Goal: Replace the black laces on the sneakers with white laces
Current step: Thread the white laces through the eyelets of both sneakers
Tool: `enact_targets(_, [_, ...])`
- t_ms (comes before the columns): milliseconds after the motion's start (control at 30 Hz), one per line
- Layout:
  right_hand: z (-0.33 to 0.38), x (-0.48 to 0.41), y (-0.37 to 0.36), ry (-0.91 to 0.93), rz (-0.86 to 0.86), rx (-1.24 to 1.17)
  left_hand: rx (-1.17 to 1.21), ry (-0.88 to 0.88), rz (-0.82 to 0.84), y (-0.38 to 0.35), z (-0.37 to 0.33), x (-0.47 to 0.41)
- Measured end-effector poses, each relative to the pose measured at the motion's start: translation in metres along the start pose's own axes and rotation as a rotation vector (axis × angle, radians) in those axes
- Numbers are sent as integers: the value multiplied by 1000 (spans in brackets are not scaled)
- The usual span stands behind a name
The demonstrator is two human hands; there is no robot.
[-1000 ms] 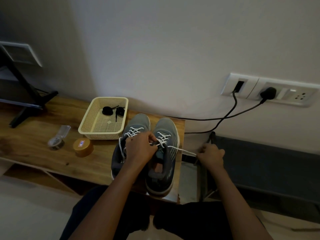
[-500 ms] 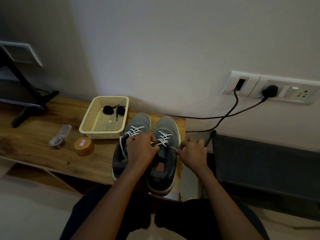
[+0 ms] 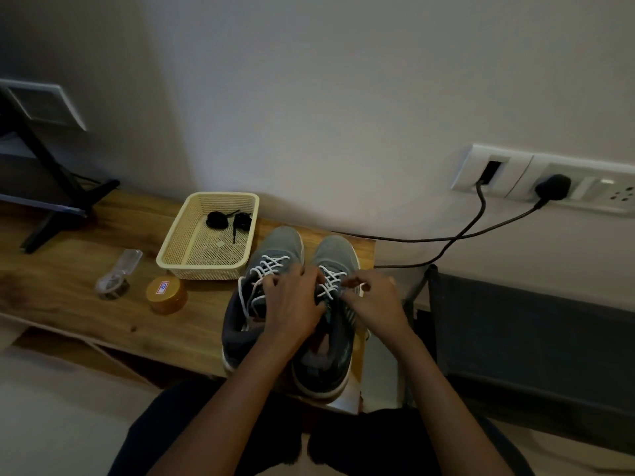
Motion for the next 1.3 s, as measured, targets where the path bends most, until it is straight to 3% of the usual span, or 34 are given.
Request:
enact_targets(200, [14,-7,-16,35,-20,233,106,-110,10,5,6,-5])
enact_targets(500, [7,-19,-12,19,100,50,140,-153,47,5,7,-10])
enact_targets(800, [-2,-20,-14,-21,203,171,255,-99,51,2,8,-10])
enact_targets(1133, [-11,-17,-12,-173,116,-1,286,44,29,3,10,-12])
enact_targets(1300, [-11,-22,3,-96,44,-16,470,-57,70,17,20,-25])
Point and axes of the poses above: each hand's wrist, its own x-axis away from the middle knuckle, its own y-axis out of the back of the hand, z = x × y, the point moved 3 cm from there along -x, towards the middle knuckle, and after that the axes turned 14 degrees about z, right-handed, at the moved point
